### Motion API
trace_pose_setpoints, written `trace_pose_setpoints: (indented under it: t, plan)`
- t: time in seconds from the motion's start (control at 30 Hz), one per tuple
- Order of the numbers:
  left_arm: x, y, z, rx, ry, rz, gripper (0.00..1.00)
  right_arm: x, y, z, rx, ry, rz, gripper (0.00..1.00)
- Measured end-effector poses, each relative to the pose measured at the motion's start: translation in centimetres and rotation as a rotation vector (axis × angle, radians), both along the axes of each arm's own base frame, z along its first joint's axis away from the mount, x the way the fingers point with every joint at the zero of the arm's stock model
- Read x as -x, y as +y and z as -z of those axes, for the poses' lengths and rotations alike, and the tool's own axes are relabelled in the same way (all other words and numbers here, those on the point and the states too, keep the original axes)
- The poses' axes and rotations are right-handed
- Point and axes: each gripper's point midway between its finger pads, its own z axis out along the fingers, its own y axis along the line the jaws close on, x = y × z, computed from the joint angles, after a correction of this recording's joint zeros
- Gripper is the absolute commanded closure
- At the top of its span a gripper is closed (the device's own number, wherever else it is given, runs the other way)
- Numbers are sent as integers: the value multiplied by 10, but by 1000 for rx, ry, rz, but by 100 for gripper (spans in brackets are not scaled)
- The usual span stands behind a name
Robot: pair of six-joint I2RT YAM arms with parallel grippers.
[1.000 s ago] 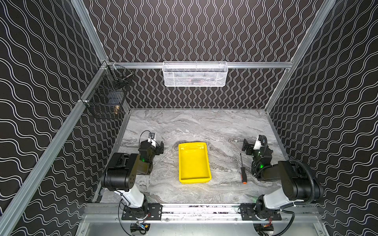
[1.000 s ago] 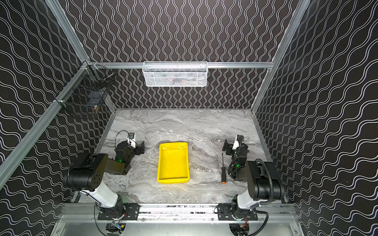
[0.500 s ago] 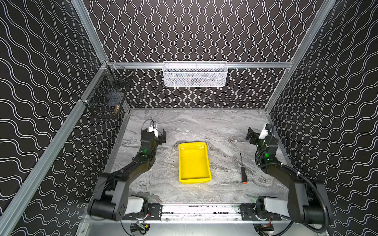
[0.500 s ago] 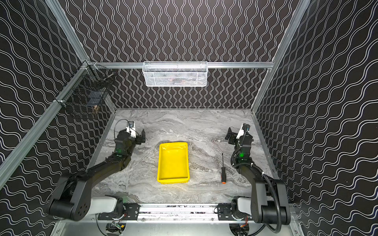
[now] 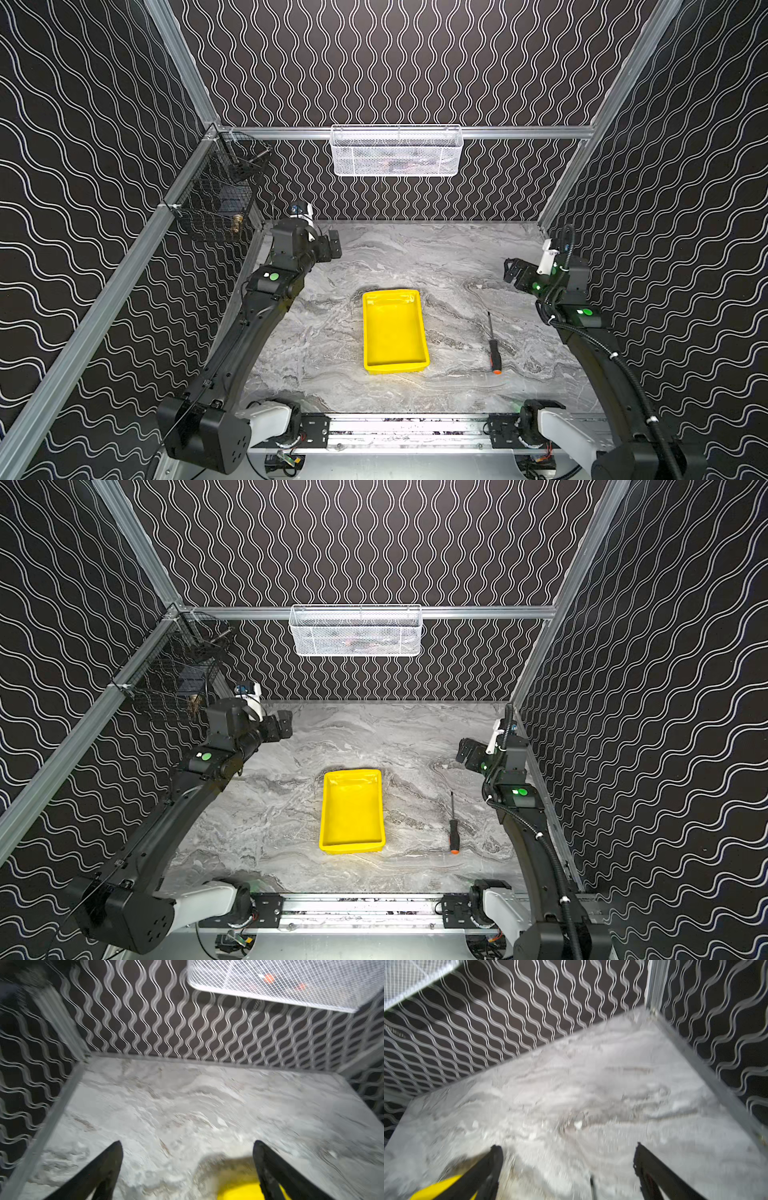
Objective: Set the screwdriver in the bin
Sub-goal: 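Lower the right gripper over the screwdriver handle while the left arm reaches forward, then close the right gripper on the black-and-orange screwdriver handle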
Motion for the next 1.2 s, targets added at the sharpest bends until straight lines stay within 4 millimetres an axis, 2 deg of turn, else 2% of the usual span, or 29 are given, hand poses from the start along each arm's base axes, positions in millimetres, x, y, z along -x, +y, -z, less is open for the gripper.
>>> trace_pose_setpoints:
  t: [0.13,0.23,0.4,0.57,0.73,1.2]
  plan:
    - [24,-32,39,-15,94,114,1,32,9,33,-40,164,-18,9]
    - [34,-28,66,-29,153,105,1,59,21,61,-73,280,-37,11]
    - [36,-32,78,-30,191,123,1,93,44,97,-71,428,-74,14]
    - [37,-31,90,-42,233,119,1,117,51,136,-35,573,-58,18]
    - [39,-27,100,-62,272,101,1,121,48,147,-9,616,-20,21]
    - [39,-17,105,-83,289,45,1,130,38,189,72,782,58,22]
